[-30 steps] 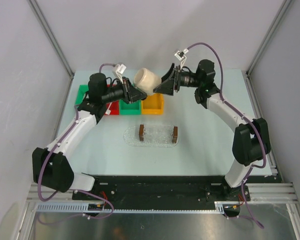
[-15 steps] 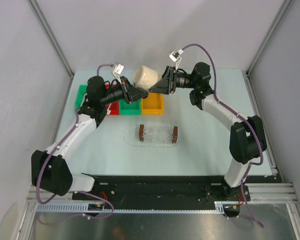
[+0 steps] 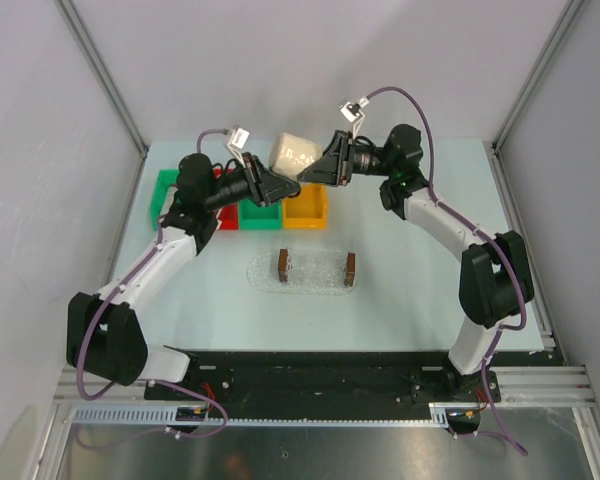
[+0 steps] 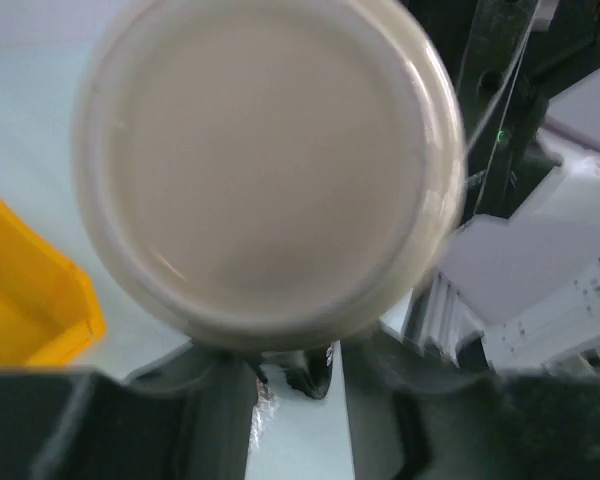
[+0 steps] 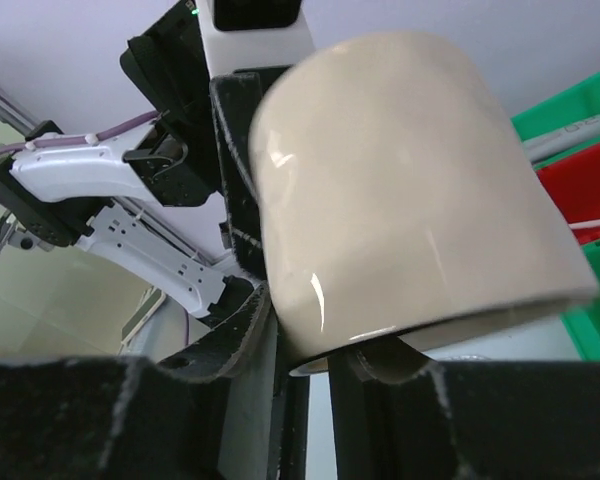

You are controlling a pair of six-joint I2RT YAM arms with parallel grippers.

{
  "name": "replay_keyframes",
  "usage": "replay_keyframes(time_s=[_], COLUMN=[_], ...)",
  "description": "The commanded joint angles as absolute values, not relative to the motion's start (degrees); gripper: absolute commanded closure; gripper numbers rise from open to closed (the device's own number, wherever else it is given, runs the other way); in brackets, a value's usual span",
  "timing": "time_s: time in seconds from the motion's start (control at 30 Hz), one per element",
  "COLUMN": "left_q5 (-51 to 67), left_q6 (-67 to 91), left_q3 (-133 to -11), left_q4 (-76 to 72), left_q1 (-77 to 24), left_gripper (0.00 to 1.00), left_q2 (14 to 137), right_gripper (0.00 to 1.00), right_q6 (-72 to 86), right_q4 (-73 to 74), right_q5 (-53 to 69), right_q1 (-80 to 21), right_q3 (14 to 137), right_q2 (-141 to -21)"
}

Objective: Prepare toiletry sets of a toothbrush and toothpaste on the tray

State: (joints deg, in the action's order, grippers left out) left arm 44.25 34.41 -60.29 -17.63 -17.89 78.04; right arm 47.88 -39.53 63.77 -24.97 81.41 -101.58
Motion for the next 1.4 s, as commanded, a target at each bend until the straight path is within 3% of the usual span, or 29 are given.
replay_keyframes(time_s=[0.0,0.03,0.13,0.6,1.0,1.37], left_q5=[46.14,46.84,47.29,47.55,51.68,42.64], left_q6=[33.22,33.31,32.79,28.13,23.40,5.02], left_q3=[-60.29,-60.38,-60.21,-56.87,-54.75,-75.22], left_q4=[-18.72,-18.72,-18.72,-18.90,-16.88,14.84], left_q1=[-18.63,-18.63,-18.63,-16.53,-9.50,-8.53], left_gripper=[0.50,0.42,0.32,0.10,0.08,0.10], left_q2=[80.07,80.50,81.03,78.49,75.32,77.42], right_gripper=[1.00,1.00,1.00,1.00,1.00,1.00], right_q6=[42.91,41.41,35.79,5.28,-13.17,-31.37], right_q4=[-35.35,-31.76,-24.56,12.36,29.51,38.14], right_q5=[64.08,63.72,62.50,47.13,35.09,16.81], right_q1=[-25.32,-25.14,-24.87,-26.98,-31.37,-44.20], right_q3=[83.67,83.93,84.99,94.57,100.28,99.58], right_q2=[-96.68,-96.33,-95.19,-92.64,-94.48,-94.22])
